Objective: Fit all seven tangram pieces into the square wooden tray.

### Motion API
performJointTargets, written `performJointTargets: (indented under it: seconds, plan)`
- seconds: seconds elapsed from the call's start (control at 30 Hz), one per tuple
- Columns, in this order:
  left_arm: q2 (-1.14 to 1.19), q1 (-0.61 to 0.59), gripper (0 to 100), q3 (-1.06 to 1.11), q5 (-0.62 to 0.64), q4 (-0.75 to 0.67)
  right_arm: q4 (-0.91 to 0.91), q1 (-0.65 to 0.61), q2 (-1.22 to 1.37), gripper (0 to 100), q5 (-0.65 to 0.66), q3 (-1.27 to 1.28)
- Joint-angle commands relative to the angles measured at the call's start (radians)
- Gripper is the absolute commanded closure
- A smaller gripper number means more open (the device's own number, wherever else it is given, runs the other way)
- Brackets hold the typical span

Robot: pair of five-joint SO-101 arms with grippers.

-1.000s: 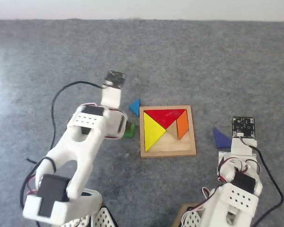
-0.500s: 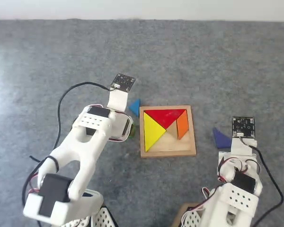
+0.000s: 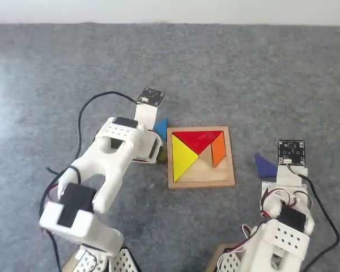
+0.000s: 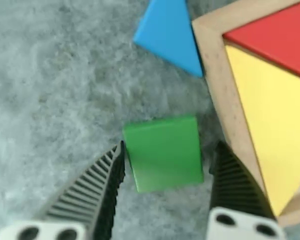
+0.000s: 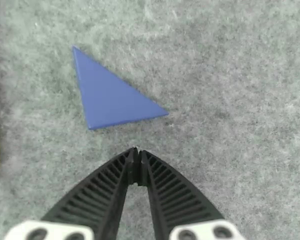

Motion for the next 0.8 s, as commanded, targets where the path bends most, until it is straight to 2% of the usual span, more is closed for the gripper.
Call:
performJointTargets:
  seconds: [0.0, 0.23, 0.5, 0.67, 0.77]
  plan:
    - [-0.006, -0.025, 77, -0.048, 0.011, 0.026, -0.024, -0.010, -0.013, 99.0, 0.014, -0.023]
    - [-0.068, -0.029, 99, -0.030, 0.015, 0.028, -0.024, -0.010, -0.013, 99.0, 0.014, -0.023]
    - [-0.270, 0.018, 98, 0.041, 0.008, 0.029, -0.024, -0.010, -0.013, 99.0, 0.014, -0.023]
    - [-0.285, -0.005, 79, 0.056, -0.012, 0.025, -0.024, -0.010, -0.013, 99.0, 0.014, -0.023]
    - [-0.244, -0.012, 80, 0.053, -0.048, 0.011, -0.024, -0.010, -0.013, 99.0, 0.014, -0.023]
